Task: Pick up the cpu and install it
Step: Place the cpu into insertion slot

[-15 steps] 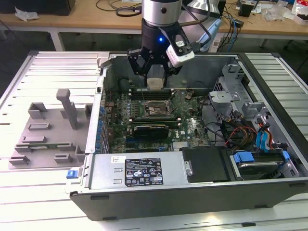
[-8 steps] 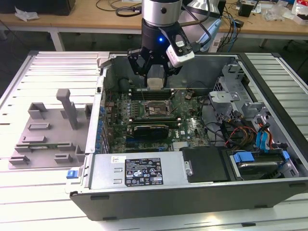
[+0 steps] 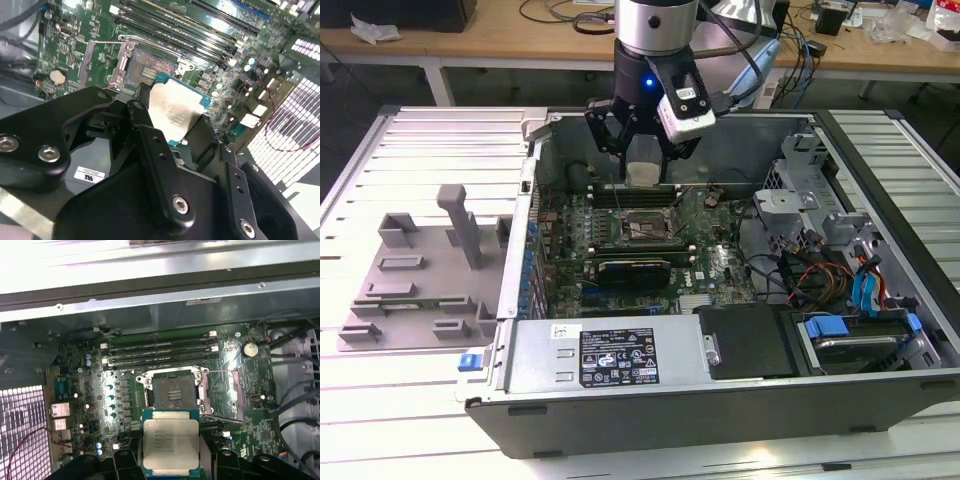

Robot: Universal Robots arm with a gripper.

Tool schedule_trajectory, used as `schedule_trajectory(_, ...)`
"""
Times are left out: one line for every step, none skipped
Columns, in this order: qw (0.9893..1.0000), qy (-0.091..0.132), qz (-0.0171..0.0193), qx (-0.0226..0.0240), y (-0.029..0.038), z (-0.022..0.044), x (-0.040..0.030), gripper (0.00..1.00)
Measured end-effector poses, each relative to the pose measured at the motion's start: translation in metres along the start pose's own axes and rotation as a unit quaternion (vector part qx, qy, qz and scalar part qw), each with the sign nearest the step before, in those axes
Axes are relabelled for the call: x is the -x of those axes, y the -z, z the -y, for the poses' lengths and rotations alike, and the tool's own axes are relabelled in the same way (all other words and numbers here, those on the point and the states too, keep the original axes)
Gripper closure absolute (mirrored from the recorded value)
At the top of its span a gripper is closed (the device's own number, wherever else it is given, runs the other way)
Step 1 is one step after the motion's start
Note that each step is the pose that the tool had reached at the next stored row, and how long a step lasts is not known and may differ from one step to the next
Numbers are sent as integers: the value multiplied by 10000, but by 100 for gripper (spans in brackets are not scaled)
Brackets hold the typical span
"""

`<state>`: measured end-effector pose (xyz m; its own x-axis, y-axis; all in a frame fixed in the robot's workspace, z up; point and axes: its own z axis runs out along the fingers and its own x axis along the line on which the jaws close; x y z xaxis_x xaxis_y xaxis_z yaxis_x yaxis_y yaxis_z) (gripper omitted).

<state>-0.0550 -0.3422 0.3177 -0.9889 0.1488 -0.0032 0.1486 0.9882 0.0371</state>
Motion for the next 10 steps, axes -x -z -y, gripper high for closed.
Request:
schedule_trajectory(9999, -118, 4, -1, 0, 0, 0, 46)
schedule_trajectory(9998, -197, 7, -1, 0, 0, 0, 46)
schedule_trajectory(9996, -292, 11, -2, -1, 0, 0, 46)
schedule_trajectory(9993, -371, 14, -2, -1, 0, 0, 46)
schedule_trajectory(9985, -540, 20, -2, -2, 0, 0, 46)
schedule_trajectory(9974, -725, 27, -2, -4, 0, 0, 46)
schedule_trajectory(9967, -815, 30, -3, -4, 0, 0, 46)
schedule_trajectory(9959, -899, 33, -3, -5, 0, 0, 46)
schedule_trajectory(9951, -985, 37, -3, -5, 0, 0, 46)
schedule_trajectory(9944, -1059, 39, -3, -6, 0, 0, 46)
